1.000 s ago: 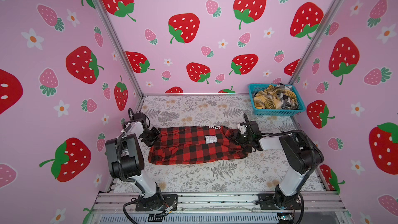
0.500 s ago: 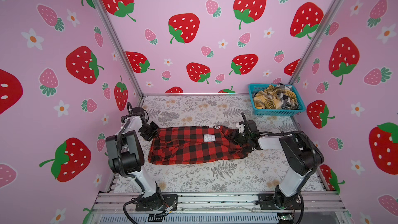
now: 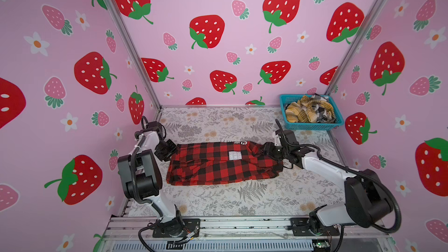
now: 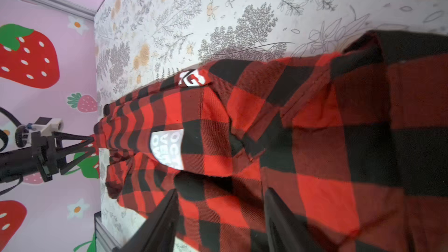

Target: Fold and stack the long sleeve shirts

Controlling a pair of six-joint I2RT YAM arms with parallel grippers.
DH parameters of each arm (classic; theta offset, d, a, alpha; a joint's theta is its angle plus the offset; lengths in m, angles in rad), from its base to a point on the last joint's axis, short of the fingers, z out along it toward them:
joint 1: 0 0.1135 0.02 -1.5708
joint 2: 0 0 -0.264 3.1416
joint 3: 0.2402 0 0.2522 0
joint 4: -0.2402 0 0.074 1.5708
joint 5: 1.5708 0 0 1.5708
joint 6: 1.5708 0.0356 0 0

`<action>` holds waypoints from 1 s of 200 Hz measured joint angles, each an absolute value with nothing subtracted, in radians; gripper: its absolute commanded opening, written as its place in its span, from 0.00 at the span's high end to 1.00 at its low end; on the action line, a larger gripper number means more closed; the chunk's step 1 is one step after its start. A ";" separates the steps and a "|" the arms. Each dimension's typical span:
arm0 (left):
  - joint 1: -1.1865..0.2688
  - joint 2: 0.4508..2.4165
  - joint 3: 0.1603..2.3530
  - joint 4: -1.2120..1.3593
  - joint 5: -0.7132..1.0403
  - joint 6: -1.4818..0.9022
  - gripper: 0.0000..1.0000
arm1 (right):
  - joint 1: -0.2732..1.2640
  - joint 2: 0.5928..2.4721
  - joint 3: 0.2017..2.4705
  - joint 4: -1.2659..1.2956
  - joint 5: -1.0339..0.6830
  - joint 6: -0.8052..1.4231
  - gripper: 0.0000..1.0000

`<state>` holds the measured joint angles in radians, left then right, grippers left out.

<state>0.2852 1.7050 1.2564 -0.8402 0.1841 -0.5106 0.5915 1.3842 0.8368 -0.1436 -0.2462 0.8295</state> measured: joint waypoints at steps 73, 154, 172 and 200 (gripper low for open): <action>0.118 1.874 1.348 -0.801 0.228 -0.531 1.00 | 0.788 1.400 0.720 -0.245 -0.156 0.898 0.84; 0.166 1.884 1.200 -0.694 0.255 -0.556 1.00 | 0.579 1.784 0.953 -0.107 -0.251 0.889 0.82; 0.158 1.832 1.124 -0.646 0.283 -0.578 1.00 | 0.488 1.982 1.220 -0.124 -0.324 0.823 0.77; -0.017 1.727 0.980 -0.593 0.356 -0.628 0.88 | 0.411 2.210 1.632 -0.201 -0.435 0.702 0.60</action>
<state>-0.0170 1.7267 0.9802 -0.5926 0.3557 -0.6277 0.4114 2.2101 1.6318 -0.2012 -0.4355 0.7017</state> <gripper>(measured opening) 0.043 0.343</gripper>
